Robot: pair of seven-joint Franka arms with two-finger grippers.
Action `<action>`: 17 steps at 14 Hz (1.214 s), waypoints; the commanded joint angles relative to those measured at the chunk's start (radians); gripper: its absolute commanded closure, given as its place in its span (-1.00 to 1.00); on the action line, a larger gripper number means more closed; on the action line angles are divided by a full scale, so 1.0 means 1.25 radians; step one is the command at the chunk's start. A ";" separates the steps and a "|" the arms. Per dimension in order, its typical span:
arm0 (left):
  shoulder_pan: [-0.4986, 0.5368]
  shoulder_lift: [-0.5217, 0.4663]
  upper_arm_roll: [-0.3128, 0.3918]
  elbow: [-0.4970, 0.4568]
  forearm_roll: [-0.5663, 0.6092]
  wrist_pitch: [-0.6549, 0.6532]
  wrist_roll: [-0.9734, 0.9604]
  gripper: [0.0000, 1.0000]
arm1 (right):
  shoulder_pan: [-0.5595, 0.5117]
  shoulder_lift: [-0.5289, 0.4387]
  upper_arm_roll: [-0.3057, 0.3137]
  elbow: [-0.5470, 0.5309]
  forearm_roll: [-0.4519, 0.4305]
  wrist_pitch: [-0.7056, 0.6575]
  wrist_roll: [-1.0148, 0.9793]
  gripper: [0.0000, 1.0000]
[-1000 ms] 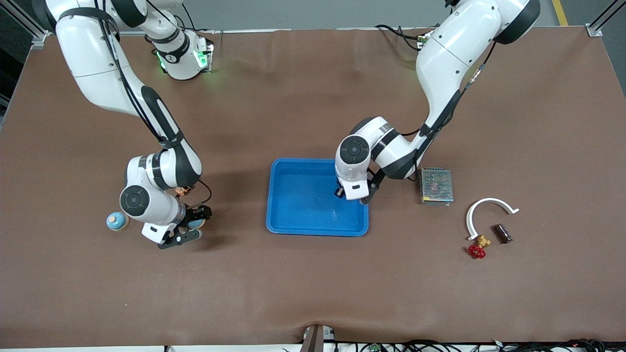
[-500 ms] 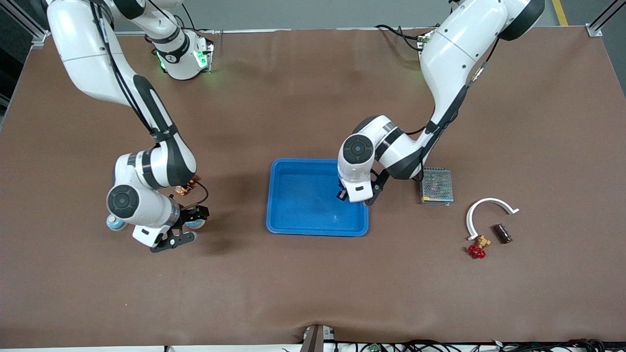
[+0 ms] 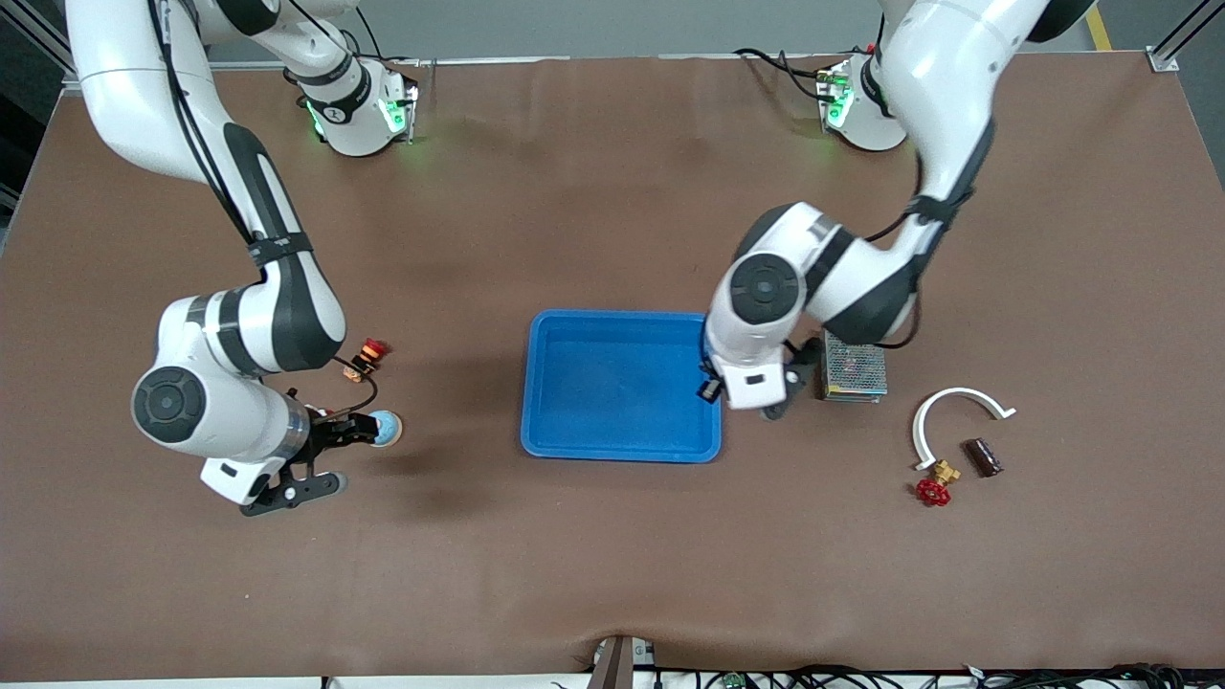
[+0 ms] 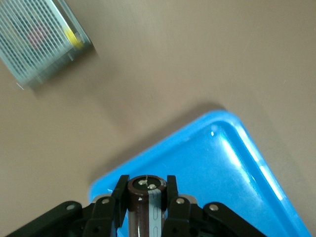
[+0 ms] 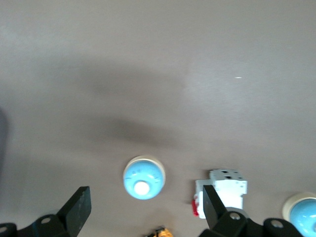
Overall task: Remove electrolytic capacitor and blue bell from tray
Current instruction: 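Set the bell beside the breaker while the left gripper lifts the capacitor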
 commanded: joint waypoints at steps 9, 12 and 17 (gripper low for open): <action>0.396 -0.159 -0.005 0.009 -0.050 -0.227 0.735 1.00 | -0.181 -0.063 0.041 0.020 -0.030 -0.017 -0.087 -1.00; 0.507 -0.171 -0.005 0.005 -0.026 -0.212 0.948 1.00 | -0.207 -0.157 0.041 0.005 -0.023 -0.117 -0.087 -1.00; 0.620 -0.274 -0.007 -0.230 -0.036 0.004 1.123 1.00 | -0.194 -0.297 0.034 0.009 -0.020 -0.313 0.046 -1.00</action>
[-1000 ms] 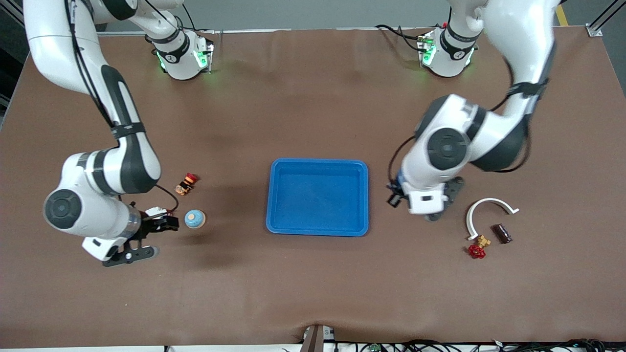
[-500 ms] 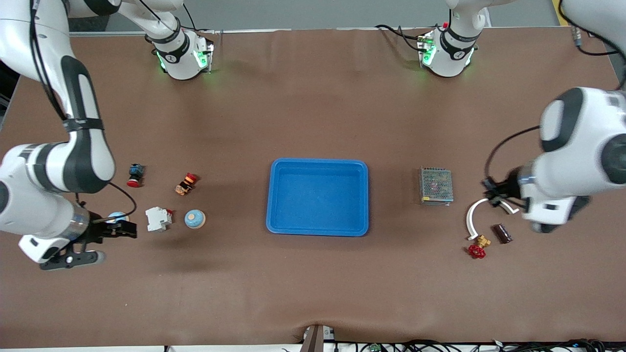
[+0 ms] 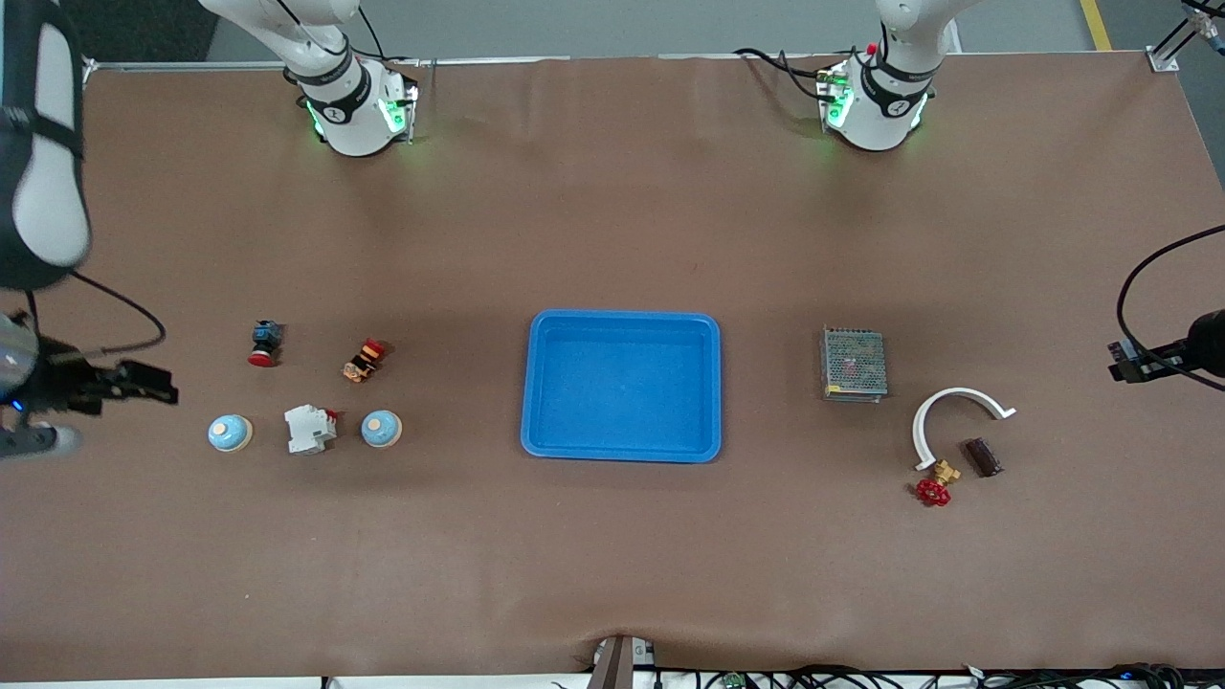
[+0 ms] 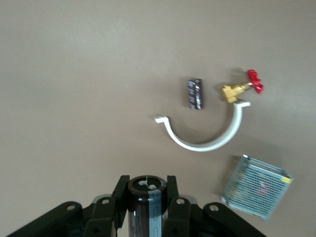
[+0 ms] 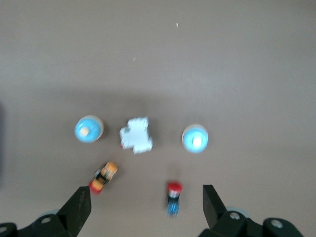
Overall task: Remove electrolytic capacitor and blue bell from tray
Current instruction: 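Carry the capacitor toward the clamp while the right gripper returns to rest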
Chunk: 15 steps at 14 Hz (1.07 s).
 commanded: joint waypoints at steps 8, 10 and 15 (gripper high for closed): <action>0.024 -0.207 -0.026 -0.454 -0.074 0.304 0.006 1.00 | 0.091 -0.202 -0.028 -0.032 -0.006 -0.219 0.192 -1.00; 0.023 -0.201 -0.045 -0.473 -0.077 0.326 -0.018 1.00 | 0.106 -0.206 -0.024 -0.031 -0.006 -0.213 0.206 -1.00; 0.022 -0.168 -0.061 -0.563 -0.077 0.478 -0.062 1.00 | 0.106 -0.200 -0.024 -0.019 0.035 -0.183 0.214 -1.00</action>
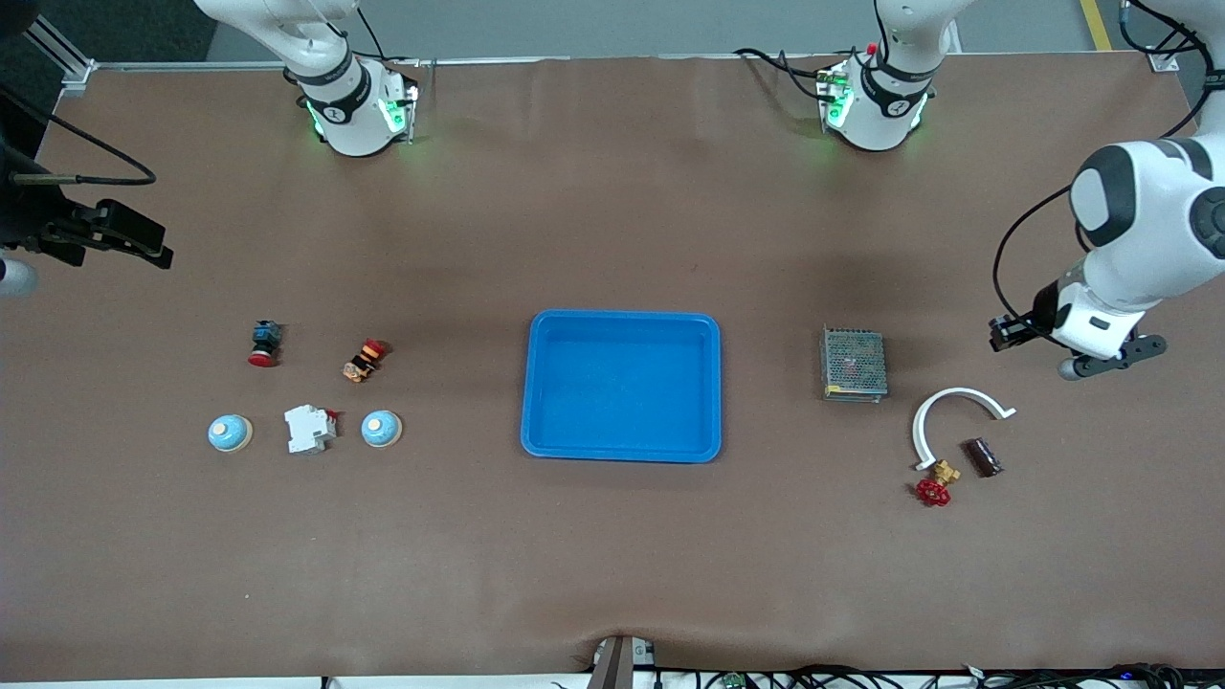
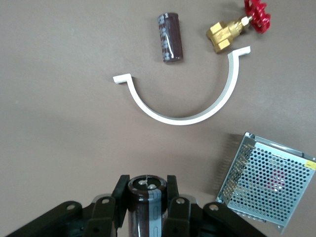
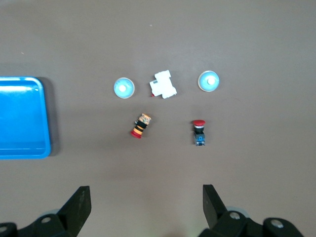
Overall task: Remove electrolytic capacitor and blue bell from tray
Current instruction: 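Carry the capacitor toward the clamp while the right gripper returns to rest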
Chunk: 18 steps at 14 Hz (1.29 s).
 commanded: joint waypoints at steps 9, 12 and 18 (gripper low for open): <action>-0.004 0.129 -0.005 -0.057 -0.008 0.158 -0.069 1.00 | -0.023 -0.008 -0.010 -0.014 0.022 0.029 0.058 -1.00; -0.007 0.152 -0.005 -0.072 -0.005 0.207 -0.078 1.00 | -0.049 -0.008 -0.010 -0.017 0.023 0.029 0.057 -1.00; -0.007 0.212 0.000 -0.074 0.017 0.282 -0.078 1.00 | -0.108 -0.012 -0.008 -0.022 0.026 0.026 -0.012 -1.00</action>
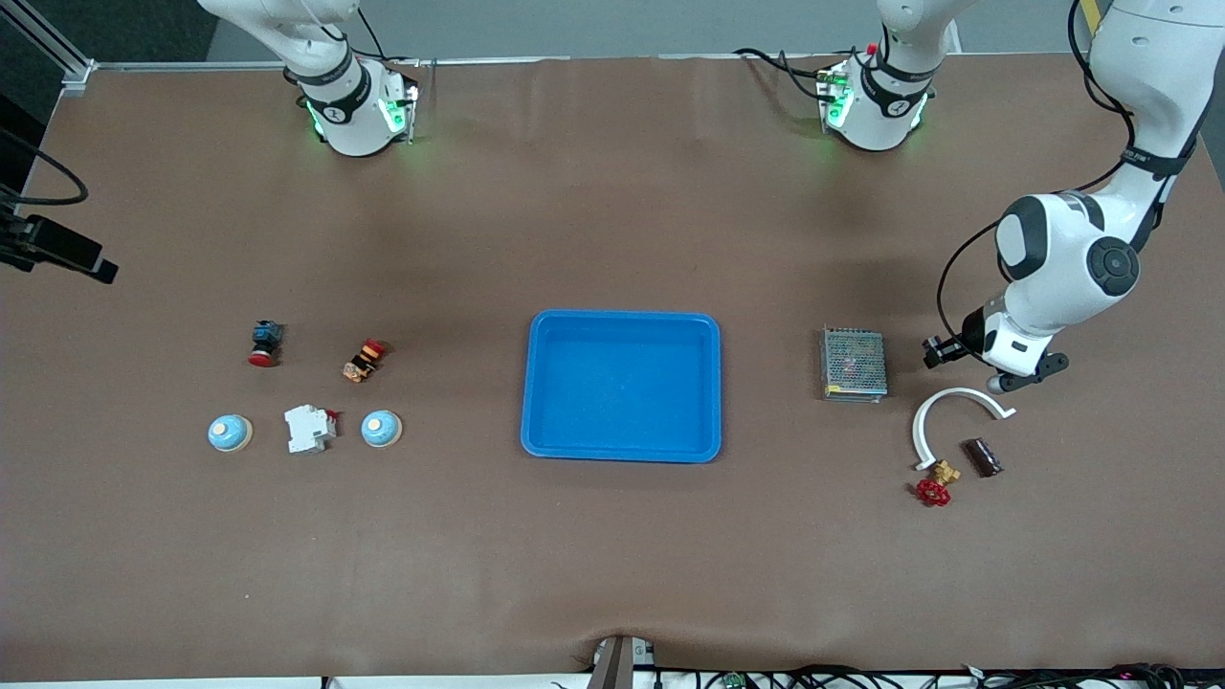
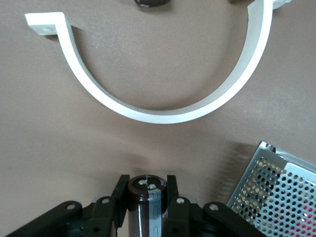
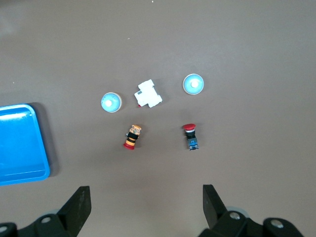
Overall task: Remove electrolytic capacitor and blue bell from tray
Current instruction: 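Lower the capacitor beside the white clamp and open the left gripper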
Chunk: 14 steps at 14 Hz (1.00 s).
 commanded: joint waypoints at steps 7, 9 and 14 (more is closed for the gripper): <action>0.005 0.040 0.023 0.021 0.074 0.036 -0.010 1.00 | -0.014 -0.012 0.021 -0.014 0.001 0.005 -0.016 -1.00; 0.005 0.039 0.023 0.022 0.075 0.035 -0.009 -0.04 | -0.001 -0.013 0.021 -0.026 -0.002 0.011 -0.017 -1.00; 0.005 0.004 0.021 0.024 0.075 0.007 -0.010 -1.00 | 0.040 -0.018 0.021 -0.025 -0.056 0.015 -0.016 -1.00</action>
